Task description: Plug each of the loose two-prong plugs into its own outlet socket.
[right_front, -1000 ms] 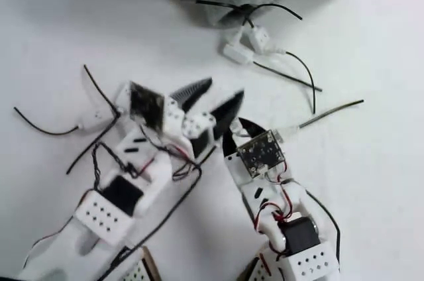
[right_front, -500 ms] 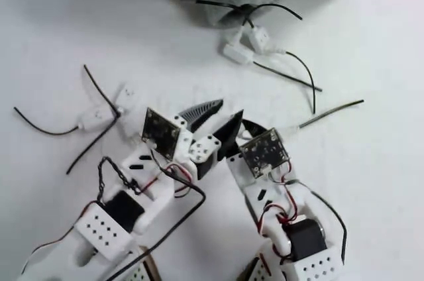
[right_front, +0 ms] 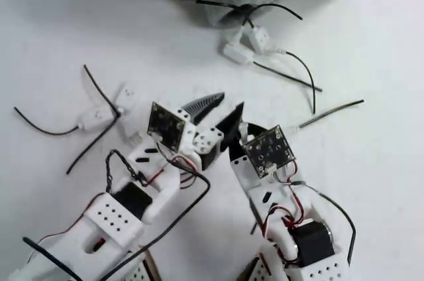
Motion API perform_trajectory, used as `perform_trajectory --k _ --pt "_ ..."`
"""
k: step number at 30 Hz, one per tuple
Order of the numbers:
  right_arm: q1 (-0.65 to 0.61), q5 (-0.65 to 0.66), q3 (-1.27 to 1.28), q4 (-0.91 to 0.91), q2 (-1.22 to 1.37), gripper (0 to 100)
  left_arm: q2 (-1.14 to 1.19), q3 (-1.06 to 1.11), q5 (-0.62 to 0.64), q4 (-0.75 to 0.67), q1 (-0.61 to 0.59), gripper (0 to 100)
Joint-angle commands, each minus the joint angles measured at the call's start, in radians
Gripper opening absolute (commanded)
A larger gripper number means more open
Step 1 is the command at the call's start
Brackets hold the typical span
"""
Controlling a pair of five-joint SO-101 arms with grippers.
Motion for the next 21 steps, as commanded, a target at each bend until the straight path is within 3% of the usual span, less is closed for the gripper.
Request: perform_trajectory --k 1,21 --pt "-0.012 0.000 -0.097 0.018 -0.018 1.9 0.016 -0.012 -0.008 -0.017 -0.038 14" --pt "0.039 0.049 -0.167 0.081 -0.068 1.9 0.019 -0.012 -0.008 -0.011 -0.036 14"
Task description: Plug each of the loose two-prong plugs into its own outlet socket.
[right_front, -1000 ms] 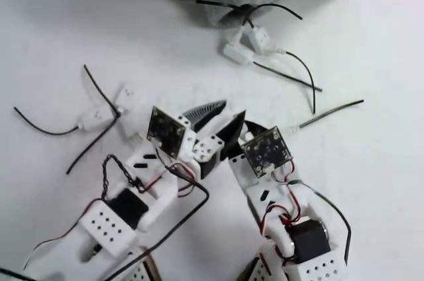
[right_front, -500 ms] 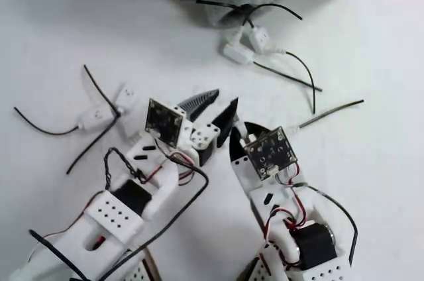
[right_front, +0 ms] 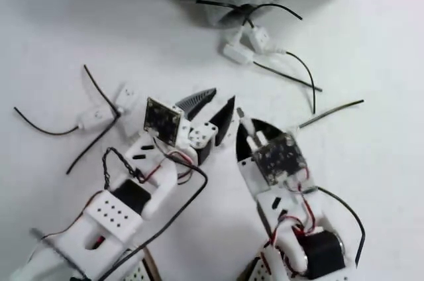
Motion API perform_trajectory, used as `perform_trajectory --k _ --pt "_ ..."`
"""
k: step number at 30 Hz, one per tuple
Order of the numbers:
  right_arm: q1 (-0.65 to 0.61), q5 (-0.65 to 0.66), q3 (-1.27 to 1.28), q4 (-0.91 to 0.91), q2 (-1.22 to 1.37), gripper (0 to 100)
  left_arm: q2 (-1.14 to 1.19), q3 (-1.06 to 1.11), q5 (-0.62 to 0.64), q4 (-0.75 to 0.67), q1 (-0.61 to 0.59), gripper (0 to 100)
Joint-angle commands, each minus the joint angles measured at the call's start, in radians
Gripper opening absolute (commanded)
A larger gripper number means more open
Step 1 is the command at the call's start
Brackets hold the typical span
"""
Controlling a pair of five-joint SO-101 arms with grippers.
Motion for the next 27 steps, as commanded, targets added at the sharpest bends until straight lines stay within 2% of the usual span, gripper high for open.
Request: perform_trajectory --k 1,11,17,22,27 --pt "0.007 0.011 -0.060 0.008 -0.036 1.9 -0.001 -0.015 -0.005 -0.006 -0.002 14" --pt "0.016 0.018 -0.057 0.005 -0.005 1.9 -0.005 -0.021 -0.005 -0.014 -0.027 14" --pt "0.022 0.018 -0.054 -0.035 0.156 1.9 -0.005 -0.049 0.002 -0.009 -0.076 14" --pt "0.051 0.011 -0.054 -0.122 0.354 1.9 -0.005 -0.049 0.002 -0.006 -0.062 14" --pt "-0.013 0.018 -0.054 -0.157 0.437 1.9 -0.002 -0.041 -0.002 -0.005 -0.002 14"
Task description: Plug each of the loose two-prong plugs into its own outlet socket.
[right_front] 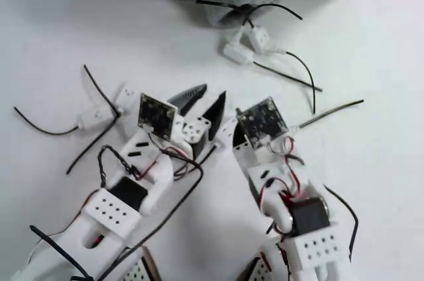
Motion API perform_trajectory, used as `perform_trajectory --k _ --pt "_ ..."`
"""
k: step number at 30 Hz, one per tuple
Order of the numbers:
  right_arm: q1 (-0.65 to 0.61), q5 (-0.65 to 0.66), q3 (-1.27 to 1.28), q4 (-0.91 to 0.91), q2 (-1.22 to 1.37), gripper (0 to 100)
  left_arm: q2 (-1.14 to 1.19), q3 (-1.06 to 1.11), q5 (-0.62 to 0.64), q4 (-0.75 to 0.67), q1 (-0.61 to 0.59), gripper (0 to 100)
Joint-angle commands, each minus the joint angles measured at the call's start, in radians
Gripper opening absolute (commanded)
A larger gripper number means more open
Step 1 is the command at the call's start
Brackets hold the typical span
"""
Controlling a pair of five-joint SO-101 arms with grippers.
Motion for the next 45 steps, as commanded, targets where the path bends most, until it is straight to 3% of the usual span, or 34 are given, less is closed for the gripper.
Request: perform_trajectory --k 1,13,22,29,39,45 --pt "-0.054 0.014 -0.035 -0.035 0.038 1.9 0.001 -0.038 0.000 -0.005 0.044 14" --pt "-0.131 0.015 -0.106 0.104 -0.179 1.9 0.002 -0.028 0.003 0.015 0.050 14" --pt "-0.113 0.015 -0.124 0.119 -0.213 1.9 0.002 0.006 -0.002 0.017 0.168 14" --pt "-0.025 0.017 -0.242 0.208 -0.213 1.9 0.004 0.006 -0.002 0.017 0.160 14" --pt "-0.024 0.048 -0.250 0.226 -0.203 1.9 0.004 -0.002 -0.002 0.009 0.059 14" --pt "-0.024 0.048 -0.285 0.228 -0.203 1.9 0.004 -0.002 -0.002 0.008 0.064 14"
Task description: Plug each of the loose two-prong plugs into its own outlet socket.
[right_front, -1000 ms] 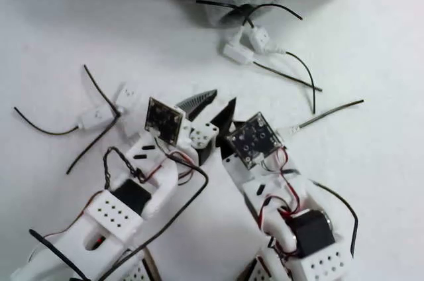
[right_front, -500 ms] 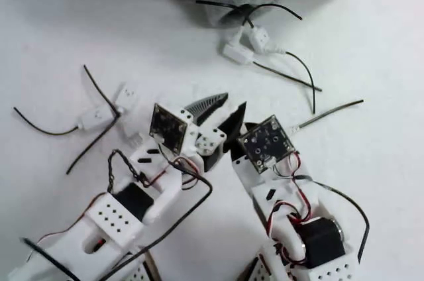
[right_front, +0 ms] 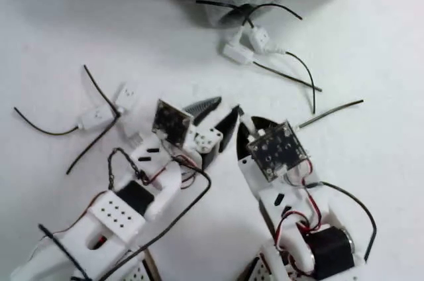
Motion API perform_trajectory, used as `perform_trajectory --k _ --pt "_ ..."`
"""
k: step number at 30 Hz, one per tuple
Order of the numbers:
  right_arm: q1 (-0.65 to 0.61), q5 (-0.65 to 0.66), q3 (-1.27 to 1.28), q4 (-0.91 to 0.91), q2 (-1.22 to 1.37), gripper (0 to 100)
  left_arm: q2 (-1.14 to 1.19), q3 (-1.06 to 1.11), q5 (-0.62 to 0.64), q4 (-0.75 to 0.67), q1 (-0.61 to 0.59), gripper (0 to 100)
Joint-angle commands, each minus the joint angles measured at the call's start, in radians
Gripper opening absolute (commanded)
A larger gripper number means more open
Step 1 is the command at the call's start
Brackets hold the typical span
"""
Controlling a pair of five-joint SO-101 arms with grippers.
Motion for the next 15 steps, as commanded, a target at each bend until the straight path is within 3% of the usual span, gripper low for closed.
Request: perform_trajectory --k 1,9,15 --pt "0.013 0.009 -0.089 0.001 0.004 1.9 -0.001 -0.011 -0.003 -0.011 -0.004 14" --pt "0.114 0.012 -0.147 0.019 0.025 1.9 -0.001 -0.011 -0.005 -0.011 -0.042 15" --pt "0.137 0.012 -0.265 0.022 0.338 1.9 0.001 -0.041 0.003 -0.003 -0.205 15"
